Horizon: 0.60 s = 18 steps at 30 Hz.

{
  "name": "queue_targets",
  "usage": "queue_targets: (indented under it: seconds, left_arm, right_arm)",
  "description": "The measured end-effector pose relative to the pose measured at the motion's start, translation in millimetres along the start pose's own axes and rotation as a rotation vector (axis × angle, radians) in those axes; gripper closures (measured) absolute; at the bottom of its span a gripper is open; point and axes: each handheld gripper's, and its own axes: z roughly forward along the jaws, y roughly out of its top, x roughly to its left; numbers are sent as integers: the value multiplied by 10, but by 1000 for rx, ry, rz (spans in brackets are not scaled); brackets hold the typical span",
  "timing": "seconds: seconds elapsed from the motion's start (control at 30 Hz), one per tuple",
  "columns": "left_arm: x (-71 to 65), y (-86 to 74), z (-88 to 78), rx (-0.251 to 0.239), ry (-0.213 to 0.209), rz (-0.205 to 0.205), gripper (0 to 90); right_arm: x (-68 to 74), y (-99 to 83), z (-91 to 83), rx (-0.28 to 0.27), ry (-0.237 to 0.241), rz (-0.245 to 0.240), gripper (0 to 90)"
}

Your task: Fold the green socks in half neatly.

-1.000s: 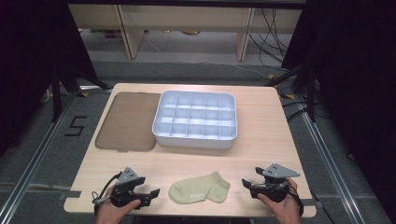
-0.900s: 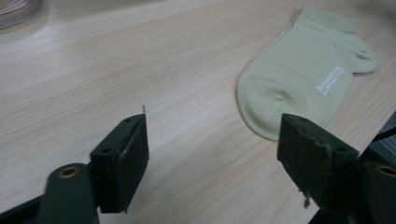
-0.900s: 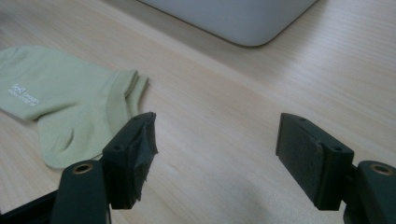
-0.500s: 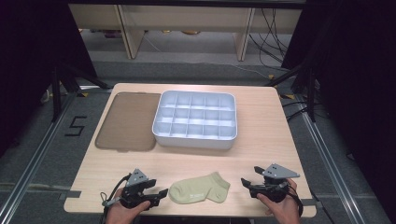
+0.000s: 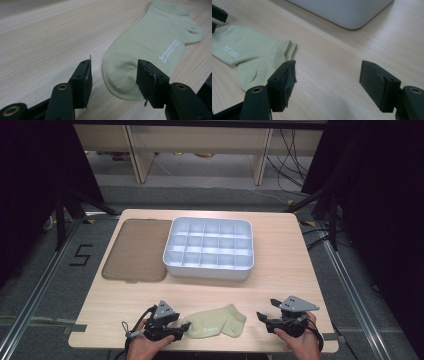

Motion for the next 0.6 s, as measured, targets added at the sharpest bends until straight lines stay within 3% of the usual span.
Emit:
queue_targets:
  seconds: [0.2, 0.23, 0.3, 0.33, 0.43, 0.5, 0.6]
  left_arm:
    - [-36, 4, 52, 30, 3, 12, 537]
    - [-42, 9, 60, 33, 2, 38, 558]
    - [-49, 17, 62, 40, 6, 39, 604]
    - [-51, 25, 80, 41, 3, 36, 604]
    - [-43, 19, 78, 32, -26, 27, 716]
    - [-44, 7, 81, 15, -36, -6, 775]
    - [-21, 9, 69, -1, -47, -36, 826]
  right_arm:
    - [-11, 0, 5, -13, -3, -14, 294]
    - [-14, 2, 7, -15, -2, -17, 294]
    - [-11, 4, 4, -11, -7, -15, 293]
    - [-14, 3, 7, -11, -9, -20, 293]
    - [-3, 4, 11, -10, 12, -19, 292]
    - [17, 1, 8, 5, 8, 3, 293]
    - [1, 10, 19, 2, 36, -18, 293]
